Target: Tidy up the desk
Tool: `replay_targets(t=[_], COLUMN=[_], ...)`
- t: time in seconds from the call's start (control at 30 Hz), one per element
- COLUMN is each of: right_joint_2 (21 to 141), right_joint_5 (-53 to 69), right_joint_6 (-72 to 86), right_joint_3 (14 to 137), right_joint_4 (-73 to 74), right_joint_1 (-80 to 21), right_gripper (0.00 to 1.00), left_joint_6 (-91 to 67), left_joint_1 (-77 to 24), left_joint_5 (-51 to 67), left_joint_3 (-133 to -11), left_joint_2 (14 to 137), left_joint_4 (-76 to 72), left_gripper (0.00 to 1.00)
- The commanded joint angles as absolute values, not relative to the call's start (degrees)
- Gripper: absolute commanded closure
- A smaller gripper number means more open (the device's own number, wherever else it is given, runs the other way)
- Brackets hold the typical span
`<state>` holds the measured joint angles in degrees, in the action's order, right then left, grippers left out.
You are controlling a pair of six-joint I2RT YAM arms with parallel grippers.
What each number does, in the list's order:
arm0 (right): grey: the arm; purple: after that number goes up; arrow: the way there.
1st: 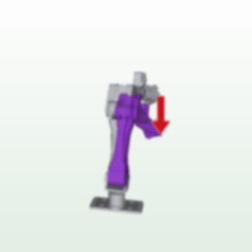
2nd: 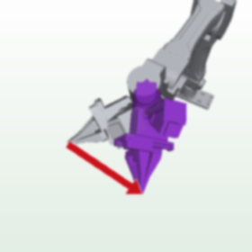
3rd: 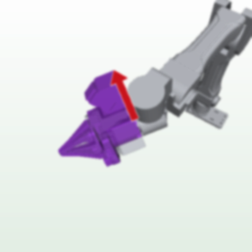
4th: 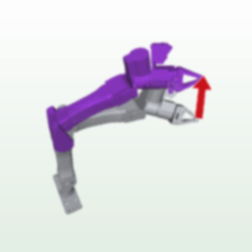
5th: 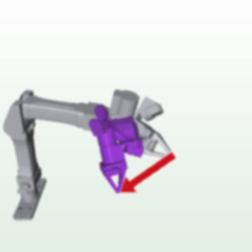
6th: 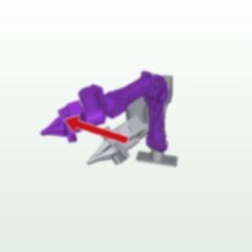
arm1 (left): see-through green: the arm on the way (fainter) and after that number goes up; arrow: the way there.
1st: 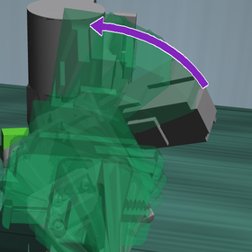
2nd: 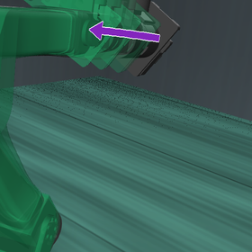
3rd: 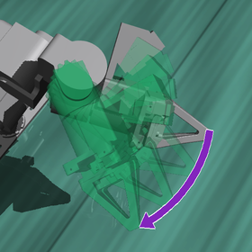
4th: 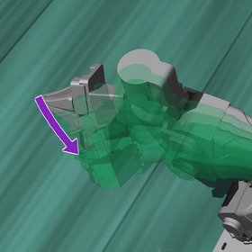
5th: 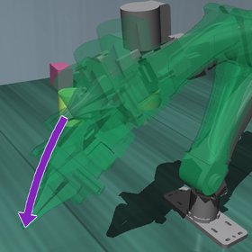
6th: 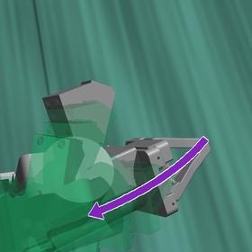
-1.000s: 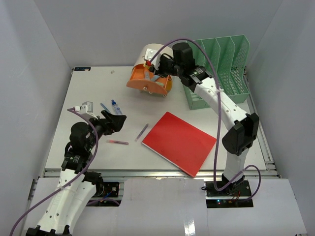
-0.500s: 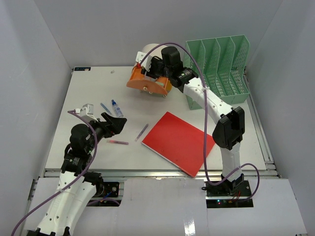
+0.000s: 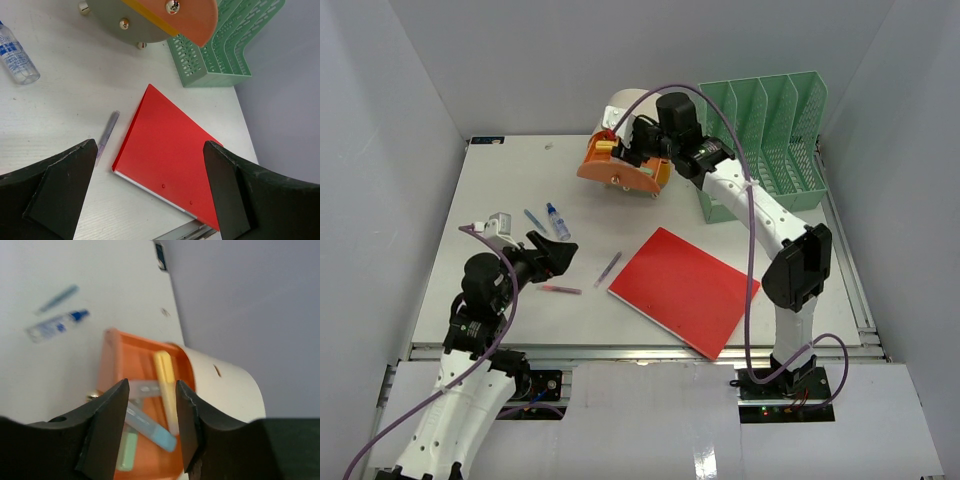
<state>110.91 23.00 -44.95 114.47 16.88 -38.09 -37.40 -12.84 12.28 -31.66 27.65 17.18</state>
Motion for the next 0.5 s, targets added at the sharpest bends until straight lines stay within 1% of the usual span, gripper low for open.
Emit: replay_targets(t=[0.0,0.07,0.1,0.17,0.23,0.37,0.47], right_joint_2=[102.1,101.8,102.2,103.5,104.8,110.1,113.6], right_joint_5=[48.6,52.2,52.0,48.3,45.4,34.0,23.7], right_joint_6=[-55.6,-59.4,-61.5,-64.4,-64.6,-60.0,-56.4], right_joint_3=[111.7,110.1,110.5,111.6,111.5,112.4,113.1], right_joint_4=[25.6,31.0,32.7,38.5,39.4,38.6,35.4], right_joint_1=[-38.4,-39.6,-40.7,-42.7,-43.8,-45.9,-46.8], right_gripper=[0.59,0.74,0.80,0.87,0.89,0.92,0.92], left_joint_6=[-36.4,-36.5,-36.6,-37.1,-37.3,-37.4,-37.2], left_joint_1=[-12.7,-12.7,-12.7,-12.6,-12.7,-12.7,-12.7], left_joint_5=[11.9,11.8,11.9,11.9,12.0,11.6,11.1], left_joint_3=[-34.0,-34.0,-33.8,-33.4,-33.1,-32.8,-33.0], left_joint_2=[26.6,26.3,26.1,25.6,25.2,23.7,23.2], left_joint_4=[18.7,18.9,18.9,19.0,19.0,20.4,21.2], left_gripper=[0.02,0.02,0.02,0.02,0.02,0.02,0.02])
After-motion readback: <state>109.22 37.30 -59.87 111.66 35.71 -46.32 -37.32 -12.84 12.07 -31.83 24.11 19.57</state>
